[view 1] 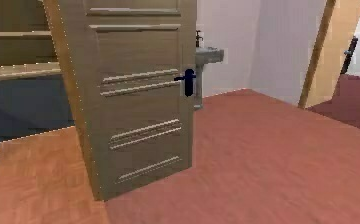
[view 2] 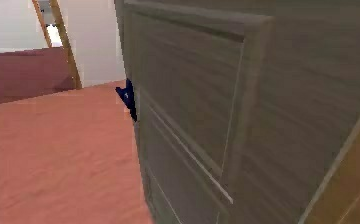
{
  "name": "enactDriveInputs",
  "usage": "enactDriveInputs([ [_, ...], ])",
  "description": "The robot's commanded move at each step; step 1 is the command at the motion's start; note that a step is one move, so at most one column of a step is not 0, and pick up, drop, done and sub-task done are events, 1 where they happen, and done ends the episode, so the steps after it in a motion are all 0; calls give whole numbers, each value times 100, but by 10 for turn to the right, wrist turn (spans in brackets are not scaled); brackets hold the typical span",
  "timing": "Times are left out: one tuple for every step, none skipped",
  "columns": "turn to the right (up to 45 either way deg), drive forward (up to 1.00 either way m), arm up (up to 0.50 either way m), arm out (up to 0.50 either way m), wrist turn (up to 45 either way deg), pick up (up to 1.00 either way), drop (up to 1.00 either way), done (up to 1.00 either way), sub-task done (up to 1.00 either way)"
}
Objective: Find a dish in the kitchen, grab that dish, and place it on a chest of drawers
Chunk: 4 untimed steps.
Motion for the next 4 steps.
enactDriveInputs([
  [-300, 0, 0, 0, 0, 0, 0, 0, 0],
  [0, 25, 0, 0, 0, 0, 0, 0, 0],
  [450, 0, 0, 0, 0, 0, 0, 0, 0],
  [390, 0, 0, 0, 0, 0, 0, 0, 0],
])
